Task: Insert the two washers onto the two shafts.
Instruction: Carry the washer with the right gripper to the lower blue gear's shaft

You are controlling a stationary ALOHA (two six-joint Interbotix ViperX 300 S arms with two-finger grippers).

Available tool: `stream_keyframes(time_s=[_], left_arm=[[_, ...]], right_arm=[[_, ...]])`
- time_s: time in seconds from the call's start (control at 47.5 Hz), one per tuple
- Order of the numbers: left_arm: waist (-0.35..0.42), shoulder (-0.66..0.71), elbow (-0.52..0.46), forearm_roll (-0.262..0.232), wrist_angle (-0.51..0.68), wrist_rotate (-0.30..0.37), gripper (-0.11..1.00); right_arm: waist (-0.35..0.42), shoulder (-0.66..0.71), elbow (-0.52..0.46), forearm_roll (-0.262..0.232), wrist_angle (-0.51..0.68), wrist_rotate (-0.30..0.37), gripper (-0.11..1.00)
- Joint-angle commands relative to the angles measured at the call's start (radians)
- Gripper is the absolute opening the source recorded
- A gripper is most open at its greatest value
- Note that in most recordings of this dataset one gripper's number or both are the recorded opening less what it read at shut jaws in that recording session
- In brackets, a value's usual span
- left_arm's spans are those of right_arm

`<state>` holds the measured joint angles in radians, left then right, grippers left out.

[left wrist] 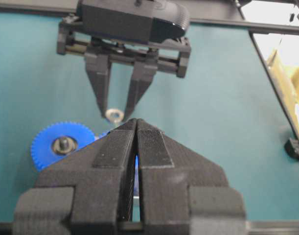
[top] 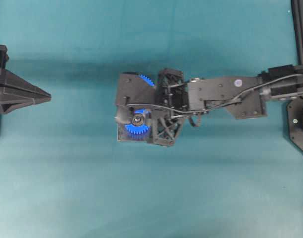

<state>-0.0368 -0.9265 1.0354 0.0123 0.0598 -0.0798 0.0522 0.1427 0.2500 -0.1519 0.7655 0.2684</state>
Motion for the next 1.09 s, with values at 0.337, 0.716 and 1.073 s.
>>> stream_keyframes(time_s=[0.337, 0.716, 1.073], left_arm=[[-0.002, 0.005, -0.011, 0.005, -0.006, -0.003, 0.01], [-0.011, 0.003, -0.006, 0.003, -0.006, -0.031, 0.01], [-0.014, 0.003, -0.006, 0.003, -0.006, -0.031, 0.01]], right_arm=[[0.017, 0.049, -0.089, -0.012, 0.005, -0.034, 0.34], [0.017, 0.074, -0.095, -0.012, 0.005, -0.038, 0.34], [0.017, 0.075, -0.098, -0.012, 0.006, -0.038, 0.34]])
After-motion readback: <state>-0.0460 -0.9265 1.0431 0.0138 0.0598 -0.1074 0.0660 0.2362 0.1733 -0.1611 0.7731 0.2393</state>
